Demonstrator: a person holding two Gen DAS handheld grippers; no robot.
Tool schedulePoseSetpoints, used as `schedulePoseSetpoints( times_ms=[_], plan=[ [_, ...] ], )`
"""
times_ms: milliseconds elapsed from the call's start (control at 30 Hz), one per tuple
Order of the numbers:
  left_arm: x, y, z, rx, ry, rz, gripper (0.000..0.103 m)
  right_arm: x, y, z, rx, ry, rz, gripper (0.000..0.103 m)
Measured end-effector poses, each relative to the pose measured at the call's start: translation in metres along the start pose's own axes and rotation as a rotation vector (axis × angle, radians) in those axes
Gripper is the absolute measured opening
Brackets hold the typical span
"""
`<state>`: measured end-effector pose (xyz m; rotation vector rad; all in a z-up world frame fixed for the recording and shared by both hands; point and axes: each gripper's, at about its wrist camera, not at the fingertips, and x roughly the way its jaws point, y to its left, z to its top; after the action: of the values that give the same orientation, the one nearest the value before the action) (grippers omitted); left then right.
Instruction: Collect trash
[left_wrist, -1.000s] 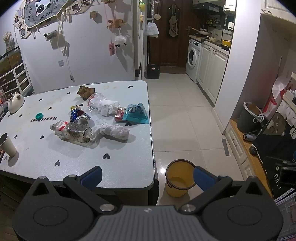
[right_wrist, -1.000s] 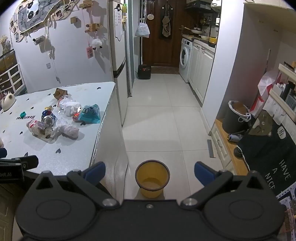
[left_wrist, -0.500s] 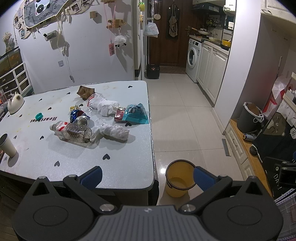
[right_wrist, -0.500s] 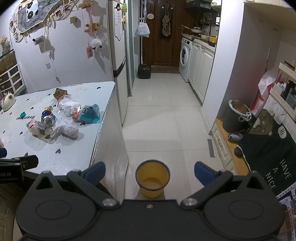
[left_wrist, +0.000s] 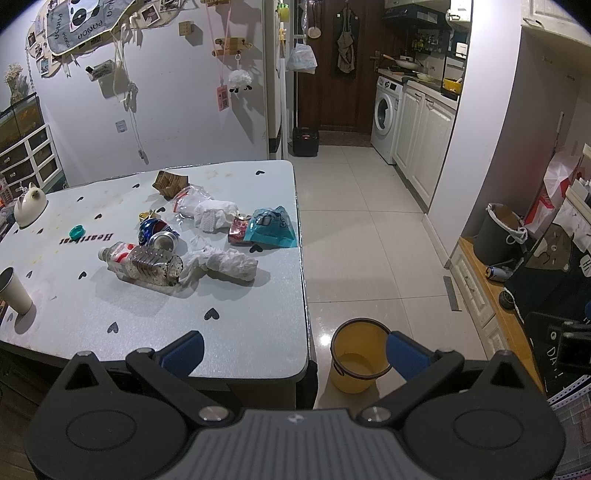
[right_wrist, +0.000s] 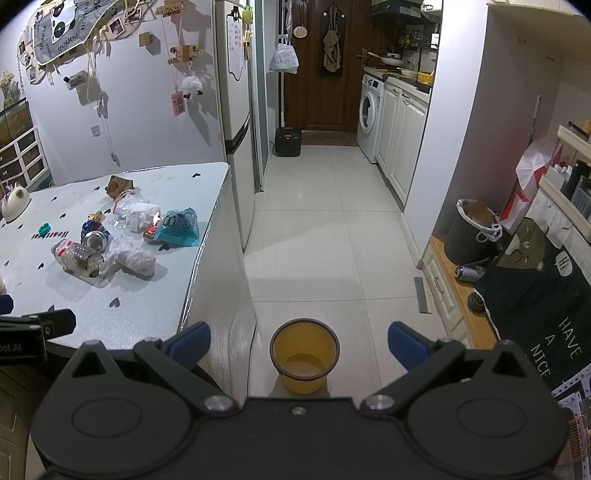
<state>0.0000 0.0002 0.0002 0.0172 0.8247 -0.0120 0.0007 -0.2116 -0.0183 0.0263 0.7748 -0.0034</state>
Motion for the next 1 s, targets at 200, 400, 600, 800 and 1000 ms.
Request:
schedulePoseSetpoints(
  times_ms=[200, 400, 600, 800, 1000],
  plan=[
    [0.0001, 0.0, 0.0, 0.0, 0.0, 0.001, 0.103, 0.0011, -0.0005, 0.0013, 0.0, 0.001, 0.0, 0.103],
    [0.0001, 0.0, 0.0, 0.0, 0.001, 0.0, 0.103, 0.0017, -0.0007, 0.0027, 0.0, 0.001, 0.0, 0.103],
    [0.0001, 0.0, 0.0, 0.0, 0.001, 0.0, 0.103, 0.0026, -0.0009, 0.0041, 0.001, 0.002, 0.0, 0.103],
    [0.0001, 0.0, 0.0001, 0.0, 0.001, 0.0, 0.103, 0.0025, -0.0013, 0.0045, 0.001, 0.002, 0.0, 0.103],
    [0.0001, 0.0, 0.0001, 0.0, 0.001, 0.0, 0.103, 0.0023, -0.0017, 0.0047, 0.001, 0.003, 0.0, 0.103]
  ],
)
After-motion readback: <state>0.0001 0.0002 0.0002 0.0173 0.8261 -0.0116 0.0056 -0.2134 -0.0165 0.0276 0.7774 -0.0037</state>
